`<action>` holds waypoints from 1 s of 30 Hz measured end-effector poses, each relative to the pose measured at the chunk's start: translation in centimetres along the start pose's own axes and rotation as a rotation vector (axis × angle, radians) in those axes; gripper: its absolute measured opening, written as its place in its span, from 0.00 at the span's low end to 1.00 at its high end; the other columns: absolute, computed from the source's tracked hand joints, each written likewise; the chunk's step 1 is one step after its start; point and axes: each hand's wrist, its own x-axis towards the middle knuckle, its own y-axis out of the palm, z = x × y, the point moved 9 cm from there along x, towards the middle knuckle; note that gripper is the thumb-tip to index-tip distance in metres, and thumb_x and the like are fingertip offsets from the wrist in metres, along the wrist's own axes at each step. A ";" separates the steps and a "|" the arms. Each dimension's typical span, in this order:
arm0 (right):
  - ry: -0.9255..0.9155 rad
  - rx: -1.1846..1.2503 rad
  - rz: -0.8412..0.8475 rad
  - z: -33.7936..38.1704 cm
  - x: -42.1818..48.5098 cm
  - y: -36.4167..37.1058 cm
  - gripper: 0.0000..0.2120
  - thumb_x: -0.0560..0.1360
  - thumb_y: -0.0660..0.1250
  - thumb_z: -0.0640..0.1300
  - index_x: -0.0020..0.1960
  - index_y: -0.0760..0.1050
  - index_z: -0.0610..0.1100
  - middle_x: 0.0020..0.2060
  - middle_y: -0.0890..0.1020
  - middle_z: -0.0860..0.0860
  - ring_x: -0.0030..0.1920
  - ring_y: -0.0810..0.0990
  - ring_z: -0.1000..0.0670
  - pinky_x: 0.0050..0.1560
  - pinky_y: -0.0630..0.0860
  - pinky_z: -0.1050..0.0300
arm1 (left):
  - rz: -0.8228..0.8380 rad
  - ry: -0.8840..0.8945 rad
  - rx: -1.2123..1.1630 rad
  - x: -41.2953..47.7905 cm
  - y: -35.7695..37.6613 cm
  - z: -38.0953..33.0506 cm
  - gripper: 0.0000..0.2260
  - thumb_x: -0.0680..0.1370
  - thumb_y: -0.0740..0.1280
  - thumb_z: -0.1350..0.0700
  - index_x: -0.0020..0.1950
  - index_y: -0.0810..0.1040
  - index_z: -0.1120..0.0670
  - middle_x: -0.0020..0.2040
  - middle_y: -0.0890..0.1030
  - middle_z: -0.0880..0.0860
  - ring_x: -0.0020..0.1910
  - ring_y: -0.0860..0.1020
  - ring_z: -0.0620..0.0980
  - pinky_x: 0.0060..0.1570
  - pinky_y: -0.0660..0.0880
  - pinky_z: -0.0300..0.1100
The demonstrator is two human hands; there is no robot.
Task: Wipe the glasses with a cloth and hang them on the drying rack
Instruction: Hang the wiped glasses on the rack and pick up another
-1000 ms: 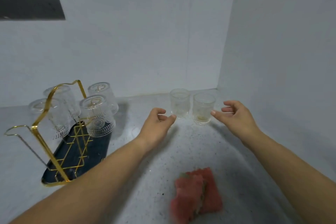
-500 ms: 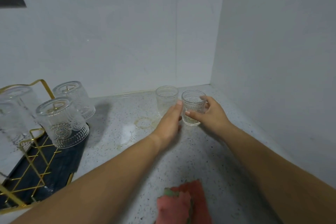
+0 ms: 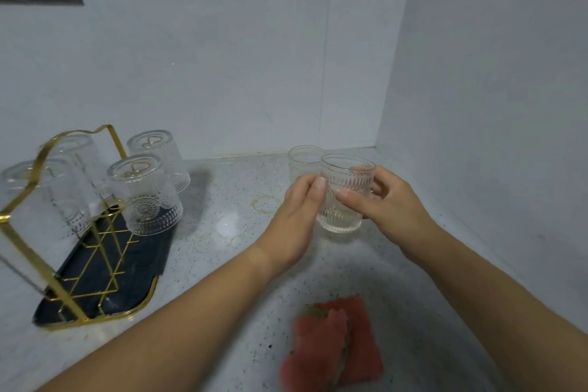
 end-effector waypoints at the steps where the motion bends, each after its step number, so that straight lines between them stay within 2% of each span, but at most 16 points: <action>1: 0.006 0.028 0.044 0.5 -0.9 1.0 0.17 0.72 0.77 0.44 0.59 0.80 0.50 0.52 0.88 0.55 0.51 0.88 0.55 0.45 0.81 0.65 | 0.032 0.004 -0.025 -1.1 -0.2 -0.3 0.24 0.79 0.54 0.30 0.67 0.73 0.42 0.66 0.78 0.44 0.68 0.76 0.42 0.71 0.71 0.47; 4: 0.036 0.067 0.162 1.7 -3.6 4.3 0.24 0.68 0.76 0.50 0.63 0.80 0.47 0.55 0.88 0.51 0.54 0.87 0.51 0.49 0.82 0.60 | 0.049 -0.003 -0.145 -4.9 -1.7 -0.5 0.24 0.82 0.57 0.38 0.72 0.71 0.50 0.67 0.80 0.46 0.68 0.78 0.44 0.69 0.74 0.48; 6: 0.046 0.097 0.207 2.4 -5.2 6.5 0.25 0.68 0.76 0.51 0.63 0.80 0.46 0.53 0.88 0.51 0.53 0.88 0.51 0.49 0.82 0.61 | 0.040 -0.007 -0.241 -7.1 -2.5 -0.3 0.25 0.82 0.59 0.39 0.74 0.70 0.53 0.68 0.81 0.52 0.69 0.79 0.52 0.70 0.73 0.58; 9: 0.046 0.038 0.258 3.3 -7.6 9.4 0.18 0.72 0.74 0.48 0.60 0.82 0.46 0.44 0.89 0.54 0.45 0.88 0.56 0.45 0.81 0.65 | 0.048 -0.036 -0.373 -10.3 -3.5 0.5 0.30 0.82 0.64 0.40 0.76 0.66 0.59 0.68 0.80 0.63 0.69 0.78 0.64 0.71 0.70 0.68; 11: 0.082 -0.004 0.305 2.6 -8.8 10.8 0.13 0.77 0.71 0.46 0.61 0.82 0.45 0.47 0.89 0.47 0.49 0.88 0.50 0.51 0.84 0.58 | 0.028 -0.071 -0.439 -12.2 -4.2 1.5 0.32 0.81 0.66 0.39 0.76 0.68 0.59 0.68 0.79 0.66 0.69 0.77 0.67 0.71 0.69 0.70; 12: 0.103 -0.033 0.317 2.2 -9.4 11.2 0.13 0.79 0.71 0.46 0.62 0.82 0.45 0.50 0.88 0.43 0.52 0.88 0.48 0.55 0.84 0.53 | -0.014 -0.088 -0.466 -13.1 -5.0 2.0 0.30 0.81 0.65 0.39 0.76 0.71 0.59 0.68 0.79 0.66 0.68 0.77 0.67 0.70 0.70 0.70; 13: 0.124 -0.068 0.309 2.0 -9.9 11.2 0.13 0.79 0.71 0.47 0.63 0.82 0.46 0.51 0.88 0.43 0.52 0.88 0.50 0.57 0.84 0.52 | -0.067 -0.104 -0.499 -13.9 -5.7 2.4 0.29 0.81 0.64 0.39 0.74 0.73 0.58 0.67 0.80 0.66 0.67 0.79 0.66 0.68 0.73 0.68; 16: 0.107 -0.258 0.241 1.7 -11.5 9.7 0.11 0.77 0.73 0.45 0.59 0.83 0.50 0.48 0.88 0.50 0.47 0.86 0.58 0.50 0.82 0.65 | -0.194 -0.152 -0.580 -16.2 -7.6 3.8 0.29 0.75 0.68 0.38 0.69 0.78 0.55 0.63 0.83 0.63 0.61 0.83 0.61 0.60 0.79 0.59; 18: 0.035 -0.504 0.254 1.7 -12.7 8.7 0.09 0.75 0.75 0.52 0.55 0.83 0.57 0.49 0.86 0.59 0.50 0.83 0.63 0.51 0.77 0.69 | -0.227 -0.168 -0.617 -17.3 -8.3 4.2 0.28 0.74 0.69 0.39 0.69 0.78 0.55 0.63 0.84 0.61 0.61 0.83 0.61 0.60 0.80 0.59; 21: 0.024 -0.844 0.445 0.0 -14.7 8.9 0.25 0.69 0.69 0.71 0.63 0.78 0.62 0.57 0.77 0.69 0.60 0.72 0.66 0.62 0.70 0.65 | -0.231 -0.185 -0.661 -18.6 -8.5 4.4 0.30 0.72 0.72 0.40 0.69 0.78 0.55 0.64 0.83 0.61 0.64 0.82 0.63 0.63 0.78 0.62; 23: 0.043 -0.928 0.484 -0.9 -15.5 9.0 0.29 0.71 0.67 0.73 0.69 0.73 0.64 0.62 0.72 0.69 0.65 0.66 0.63 0.67 0.64 0.62 | -0.217 -0.186 -0.668 -19.3 -8.3 4.3 0.32 0.70 0.73 0.39 0.70 0.77 0.55 0.64 0.83 0.60 0.64 0.81 0.62 0.65 0.77 0.63; 25: 0.009 -0.982 0.436 -1.4 -15.8 9.0 0.29 0.74 0.66 0.70 0.72 0.71 0.62 0.64 0.70 0.65 0.67 0.65 0.59 0.70 0.63 0.60 | -0.205 -0.190 -0.682 -19.8 -8.0 4.3 0.32 0.71 0.72 0.40 0.71 0.76 0.54 0.65 0.82 0.60 0.65 0.81 0.62 0.64 0.78 0.62; 27: -0.065 -1.033 0.364 -1.6 -15.8 9.1 0.24 0.76 0.67 0.66 0.70 0.75 0.62 0.62 0.72 0.63 0.65 0.68 0.56 0.69 0.65 0.59 | -0.204 -0.204 -0.698 -20.4 -7.7 4.3 0.30 0.74 0.70 0.41 0.72 0.75 0.55 0.66 0.81 0.62 0.66 0.80 0.64 0.64 0.78 0.62; 30: -0.116 -0.938 0.243 -1.4 -15.5 8.9 0.06 0.78 0.69 0.57 0.52 0.81 0.68 0.52 0.78 0.64 0.58 0.73 0.57 0.64 0.70 0.57 | -0.207 -0.212 -0.677 -21.1 -7.5 4.1 0.32 0.73 0.73 0.39 0.72 0.75 0.55 0.66 0.81 0.63 0.65 0.80 0.65 0.61 0.79 0.63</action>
